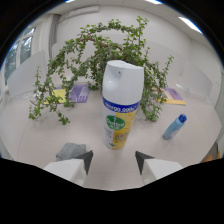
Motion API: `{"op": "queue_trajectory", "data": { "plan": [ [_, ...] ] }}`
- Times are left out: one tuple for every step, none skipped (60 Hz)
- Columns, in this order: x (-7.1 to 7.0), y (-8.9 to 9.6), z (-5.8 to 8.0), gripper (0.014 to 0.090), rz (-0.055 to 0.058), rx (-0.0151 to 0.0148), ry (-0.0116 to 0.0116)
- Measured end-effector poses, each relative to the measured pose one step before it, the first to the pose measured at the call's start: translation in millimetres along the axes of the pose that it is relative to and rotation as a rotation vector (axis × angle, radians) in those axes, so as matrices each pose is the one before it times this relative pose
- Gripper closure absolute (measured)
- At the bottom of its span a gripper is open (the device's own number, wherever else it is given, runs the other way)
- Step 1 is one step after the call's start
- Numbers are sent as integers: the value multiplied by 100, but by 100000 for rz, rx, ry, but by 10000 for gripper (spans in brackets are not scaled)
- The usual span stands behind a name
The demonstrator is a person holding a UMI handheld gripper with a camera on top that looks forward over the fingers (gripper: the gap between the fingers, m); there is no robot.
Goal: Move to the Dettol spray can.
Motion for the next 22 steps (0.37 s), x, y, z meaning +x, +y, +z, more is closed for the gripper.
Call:
{"op": "queue_trajectory", "data": {
  "plan": [
    [-16, 14, 3, 207, -2, -60, -36],
    [-15, 33, 16, 206, 41, -133, -65],
    [-5, 27, 14, 207, -10, -148, -32],
    [-16, 35, 34, 206, -20, -103, -42],
    [-15, 52, 61, 207, -43, -67, -30],
    [-5, 22, 4, 207, 49, -110, 54],
    [-4, 17, -5, 207, 97, -95, 22],
    [-28, 21, 4, 206, 44, -77, -82],
    [-43, 19, 19, 206, 19, -35, -132],
    [-31, 10, 23, 207, 67, -5, -64],
    [-6, 25, 17, 205, 80, -51, 32],
    [-15, 24, 23, 207, 47, -84, 1],
    [4, -44, 26, 205, 1, -97, -127],
    [-15, 46, 14, 206, -19, -18, -96],
    [-26, -1, 8, 206, 12, 4, -38],
    [-14, -5, 7, 206, 20, -7, 29],
    [-26, 8, -6, 206, 73, -6, 19],
    [-40, 7, 1, 206, 106, -39, -89],
    [-65, 2, -6, 206, 164, 25, -162],
    [-51, -7, -9, 207, 223, 33, -127],
    [-20, -7, -6, 207, 189, 53, -37],
    [9, -16, 13, 205, 156, -5, 66]
  ]
}}
